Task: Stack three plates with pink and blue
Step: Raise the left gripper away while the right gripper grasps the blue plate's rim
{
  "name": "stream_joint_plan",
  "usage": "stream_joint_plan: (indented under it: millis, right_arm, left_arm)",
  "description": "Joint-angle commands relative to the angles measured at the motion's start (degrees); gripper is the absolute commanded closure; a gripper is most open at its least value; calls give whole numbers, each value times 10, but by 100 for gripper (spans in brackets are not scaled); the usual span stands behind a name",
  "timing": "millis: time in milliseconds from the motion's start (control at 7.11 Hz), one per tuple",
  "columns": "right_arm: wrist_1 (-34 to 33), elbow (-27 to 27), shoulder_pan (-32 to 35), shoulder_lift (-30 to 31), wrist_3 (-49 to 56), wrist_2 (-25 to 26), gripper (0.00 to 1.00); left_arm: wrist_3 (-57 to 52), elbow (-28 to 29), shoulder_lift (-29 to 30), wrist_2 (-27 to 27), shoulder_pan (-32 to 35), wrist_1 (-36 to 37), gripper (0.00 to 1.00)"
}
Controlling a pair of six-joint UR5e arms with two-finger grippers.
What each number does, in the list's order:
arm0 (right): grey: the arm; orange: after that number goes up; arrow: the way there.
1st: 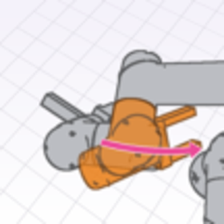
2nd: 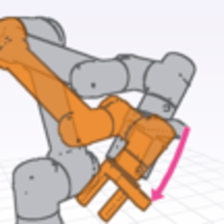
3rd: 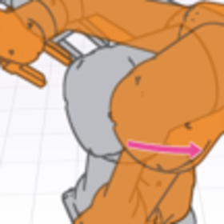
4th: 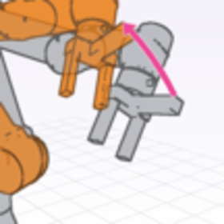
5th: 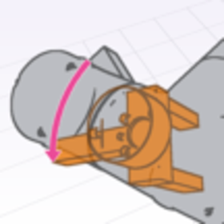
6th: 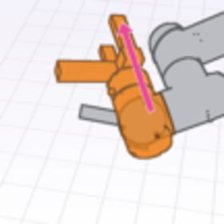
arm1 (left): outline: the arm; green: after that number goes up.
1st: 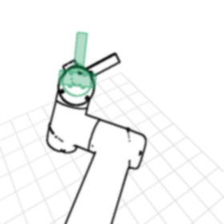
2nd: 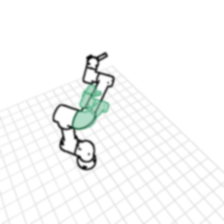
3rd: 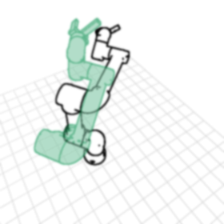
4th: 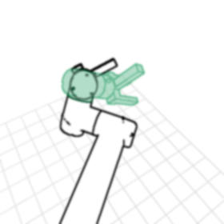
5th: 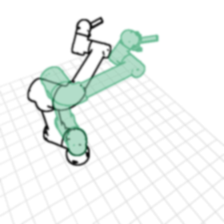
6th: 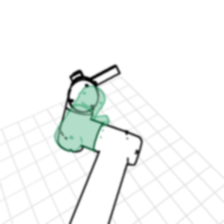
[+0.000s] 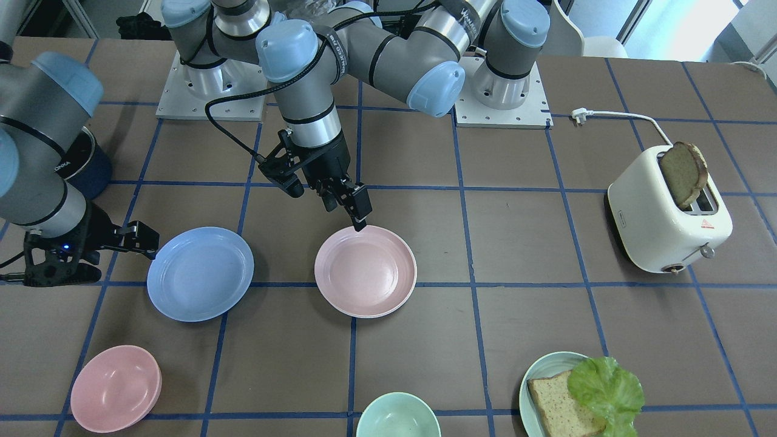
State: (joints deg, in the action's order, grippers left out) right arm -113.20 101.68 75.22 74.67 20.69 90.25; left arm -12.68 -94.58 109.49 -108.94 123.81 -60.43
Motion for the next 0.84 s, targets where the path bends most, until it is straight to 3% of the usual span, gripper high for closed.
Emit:
stream_joint_plan:
  millis: [0, 422, 704]
  right_arm:
    - [-96, 53, -2, -10, 4, 5, 7]
    - [-119, 55, -9, -70, -1, -1, 16]
    - [-128, 56, -9, -78, 0, -1, 60]
  left_arm:
    - [-2, 33, -40, 34, -52, -76, 8]
    - [-43, 46, -85, 42, -108, -137, 5]
    - [-68, 41, -113, 47, -148, -177, 5]
